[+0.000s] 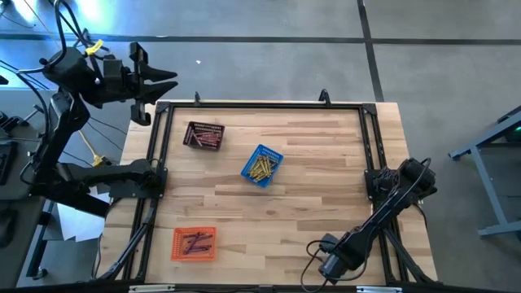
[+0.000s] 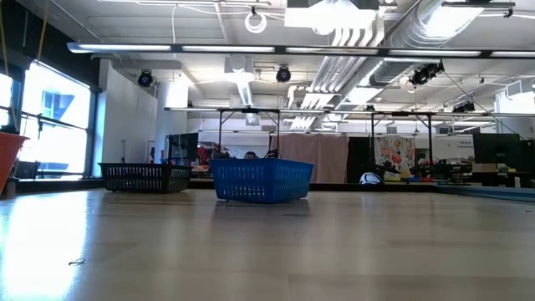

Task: Sort crayons
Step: Put the yellow crayon into the blue basket

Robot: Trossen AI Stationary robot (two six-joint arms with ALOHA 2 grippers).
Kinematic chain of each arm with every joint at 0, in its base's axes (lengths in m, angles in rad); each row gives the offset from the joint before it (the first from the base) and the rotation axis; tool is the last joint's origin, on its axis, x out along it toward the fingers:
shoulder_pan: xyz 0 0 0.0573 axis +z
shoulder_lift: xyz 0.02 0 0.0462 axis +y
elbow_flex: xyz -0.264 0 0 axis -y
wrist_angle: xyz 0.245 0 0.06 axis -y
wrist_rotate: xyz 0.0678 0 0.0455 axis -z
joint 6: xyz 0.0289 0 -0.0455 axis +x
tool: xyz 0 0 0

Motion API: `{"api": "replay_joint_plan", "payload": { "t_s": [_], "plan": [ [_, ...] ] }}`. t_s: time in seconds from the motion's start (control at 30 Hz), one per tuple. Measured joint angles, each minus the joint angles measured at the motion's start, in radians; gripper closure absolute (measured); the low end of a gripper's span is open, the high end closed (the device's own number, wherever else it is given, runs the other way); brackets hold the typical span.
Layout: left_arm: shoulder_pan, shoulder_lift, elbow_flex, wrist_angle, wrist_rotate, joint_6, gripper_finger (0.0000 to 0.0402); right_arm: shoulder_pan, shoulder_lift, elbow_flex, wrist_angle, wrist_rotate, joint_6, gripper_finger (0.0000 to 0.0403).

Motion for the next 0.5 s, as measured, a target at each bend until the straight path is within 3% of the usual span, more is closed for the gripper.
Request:
{"api": "replay_joint_plan", "payload": {
  "t_s": [0.5],
  "plan": [
    [0.0, -0.002, 0.0, 0.007, 0.0, -0.076, 0.0326, 0.002, -0.003, -0.1, 0.122, 0.03, -0.002, 0.0314]
  ]
}}
